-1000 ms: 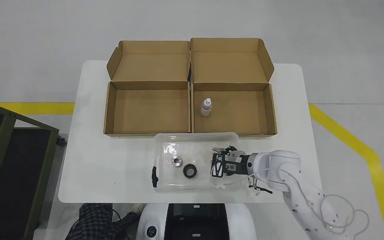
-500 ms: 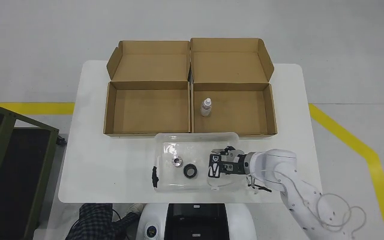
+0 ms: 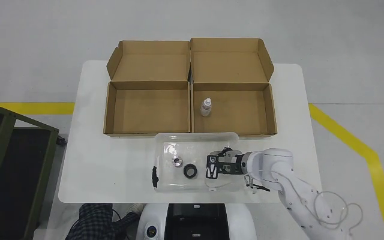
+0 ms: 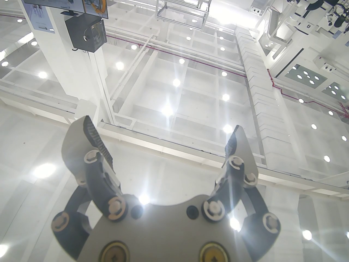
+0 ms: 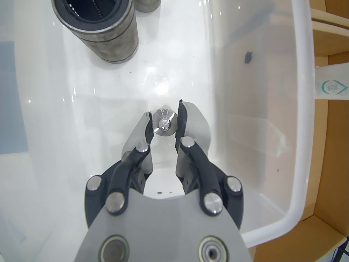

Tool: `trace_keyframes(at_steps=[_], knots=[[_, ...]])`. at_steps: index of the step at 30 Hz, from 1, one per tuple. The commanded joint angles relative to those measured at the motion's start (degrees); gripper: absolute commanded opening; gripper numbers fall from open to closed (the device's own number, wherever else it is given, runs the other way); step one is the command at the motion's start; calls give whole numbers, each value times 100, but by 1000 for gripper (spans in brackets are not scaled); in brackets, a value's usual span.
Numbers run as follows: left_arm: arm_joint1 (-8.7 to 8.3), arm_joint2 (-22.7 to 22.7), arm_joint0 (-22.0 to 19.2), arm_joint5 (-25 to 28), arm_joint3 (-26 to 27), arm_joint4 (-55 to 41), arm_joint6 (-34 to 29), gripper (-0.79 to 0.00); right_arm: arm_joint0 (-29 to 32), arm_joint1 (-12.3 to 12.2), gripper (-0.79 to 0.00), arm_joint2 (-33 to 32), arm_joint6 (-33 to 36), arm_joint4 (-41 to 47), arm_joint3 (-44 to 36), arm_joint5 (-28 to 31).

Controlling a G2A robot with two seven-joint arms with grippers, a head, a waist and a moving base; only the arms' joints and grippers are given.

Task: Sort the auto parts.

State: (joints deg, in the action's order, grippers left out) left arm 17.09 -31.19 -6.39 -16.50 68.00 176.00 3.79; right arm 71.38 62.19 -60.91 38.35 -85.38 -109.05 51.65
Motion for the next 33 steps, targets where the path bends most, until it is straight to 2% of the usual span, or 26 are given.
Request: trace_keyframes(at_steps=[1,13,22,33], knots=[[0,0,0,0,0,0,0,0,6,-10,-785,-32,-16,20,-69,-9],[0,0,0,0,0,0,0,0,214,-93,-785,-436,-480,223,-828,-221],[0,0,0,0,0,0,0,0,246,-80,-785,-472,-1218,333,-1063,-722],[0,0,0,0,0,0,0,0,15,-3,-785,-408,-2250,948,-1115,-1224]])
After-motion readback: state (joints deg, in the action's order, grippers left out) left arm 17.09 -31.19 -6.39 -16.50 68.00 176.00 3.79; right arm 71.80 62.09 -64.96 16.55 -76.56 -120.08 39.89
